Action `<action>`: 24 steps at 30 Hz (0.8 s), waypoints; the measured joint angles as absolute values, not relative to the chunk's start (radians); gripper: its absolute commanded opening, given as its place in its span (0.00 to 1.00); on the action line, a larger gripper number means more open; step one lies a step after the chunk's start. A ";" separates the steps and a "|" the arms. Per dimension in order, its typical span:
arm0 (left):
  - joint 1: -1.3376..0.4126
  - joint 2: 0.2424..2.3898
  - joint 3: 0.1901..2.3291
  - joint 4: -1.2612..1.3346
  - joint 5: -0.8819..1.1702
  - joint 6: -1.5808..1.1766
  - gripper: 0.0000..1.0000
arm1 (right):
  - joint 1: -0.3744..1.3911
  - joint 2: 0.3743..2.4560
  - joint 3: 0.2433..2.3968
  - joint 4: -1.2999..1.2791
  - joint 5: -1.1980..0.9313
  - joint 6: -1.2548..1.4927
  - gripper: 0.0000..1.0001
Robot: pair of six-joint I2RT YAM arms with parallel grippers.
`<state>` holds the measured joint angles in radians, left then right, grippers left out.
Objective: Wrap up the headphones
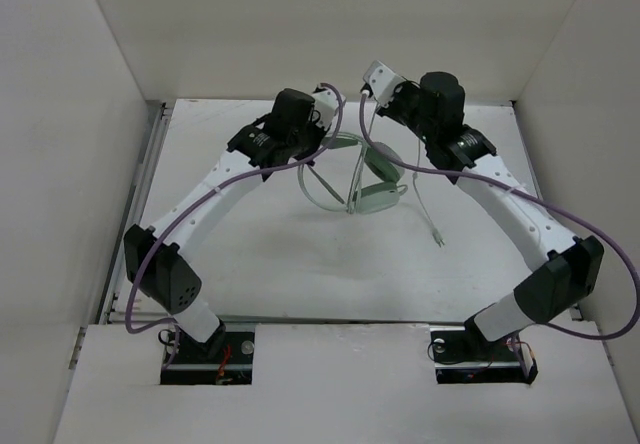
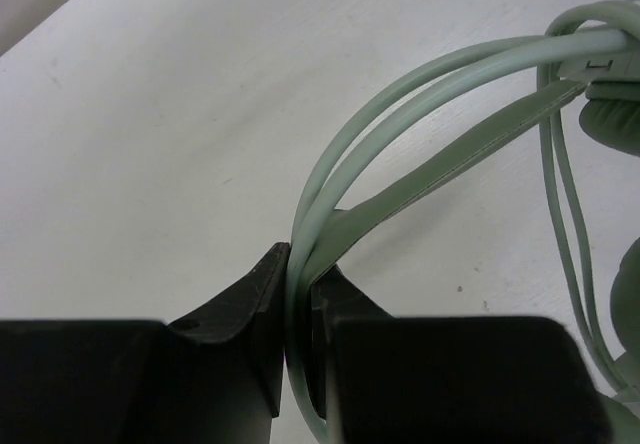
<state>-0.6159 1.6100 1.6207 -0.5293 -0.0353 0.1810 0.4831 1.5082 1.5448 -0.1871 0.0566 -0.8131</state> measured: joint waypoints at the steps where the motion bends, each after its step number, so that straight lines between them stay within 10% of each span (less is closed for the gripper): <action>1: -0.616 1.608 1.634 -0.530 -0.012 0.179 0.00 | 0.480 1.516 1.532 -0.170 0.065 -0.819 0.04; 24: -0.476 1.554 1.963 -0.542 0.330 -0.044 0.00 | 0.366 1.594 1.417 0.014 -0.667 0.167 0.18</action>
<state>-0.4755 1.5539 1.9625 -0.5415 0.3298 -0.0441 0.3660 1.5936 1.4166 0.0135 -0.6666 0.1665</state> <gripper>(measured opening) 0.095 0.159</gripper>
